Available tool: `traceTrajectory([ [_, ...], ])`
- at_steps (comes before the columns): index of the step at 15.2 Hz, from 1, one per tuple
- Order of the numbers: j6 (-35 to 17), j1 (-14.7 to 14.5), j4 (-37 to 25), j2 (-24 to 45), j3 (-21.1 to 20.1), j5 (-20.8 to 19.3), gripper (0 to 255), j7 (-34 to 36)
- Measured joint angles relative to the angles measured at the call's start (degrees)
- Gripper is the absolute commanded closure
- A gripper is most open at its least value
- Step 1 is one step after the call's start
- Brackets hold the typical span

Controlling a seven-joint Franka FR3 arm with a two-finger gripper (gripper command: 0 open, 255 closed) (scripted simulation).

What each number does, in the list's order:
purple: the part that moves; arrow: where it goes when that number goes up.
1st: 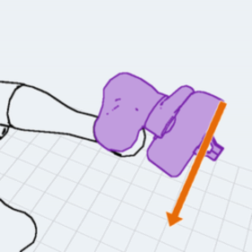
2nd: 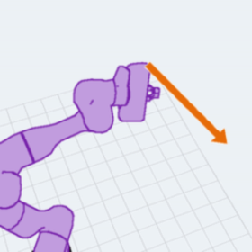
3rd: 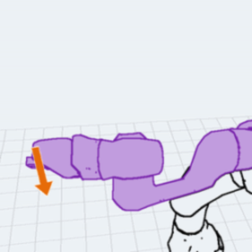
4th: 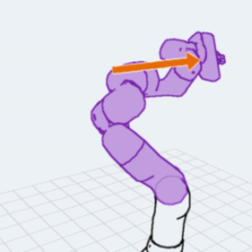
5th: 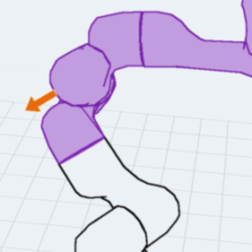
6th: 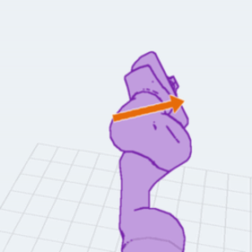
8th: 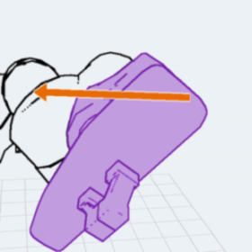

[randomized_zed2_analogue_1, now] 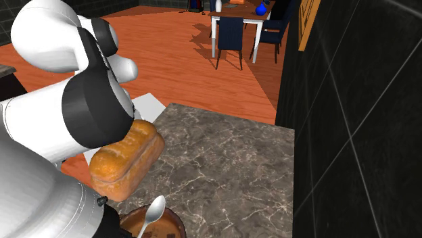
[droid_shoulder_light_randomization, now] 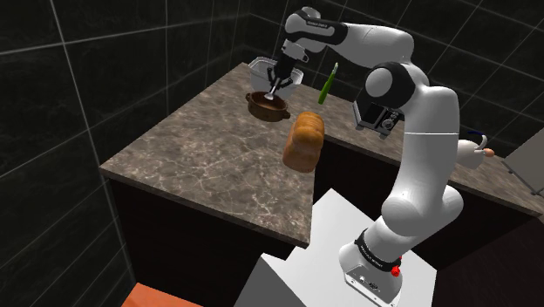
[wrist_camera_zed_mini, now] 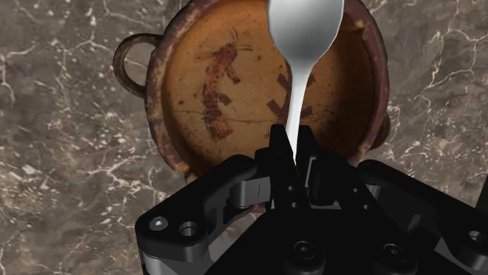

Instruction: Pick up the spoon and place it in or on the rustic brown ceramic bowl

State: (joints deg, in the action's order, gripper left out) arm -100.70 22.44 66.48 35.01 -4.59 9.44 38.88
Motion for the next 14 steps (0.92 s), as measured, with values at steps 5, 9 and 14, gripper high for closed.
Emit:
traceTrajectory([
  [5, -3.4, 0.0, 3.0, 0.4, 0.0, 0.1, 255, -0.6],
  [9, -4.0, 0.0, 3.8, 0.2, 0.0, 0.1, 255, -0.7],
  [14, -4.0, 0.0, 3.9, 0.2, 0.0, 0.1, 0, -0.6],
])
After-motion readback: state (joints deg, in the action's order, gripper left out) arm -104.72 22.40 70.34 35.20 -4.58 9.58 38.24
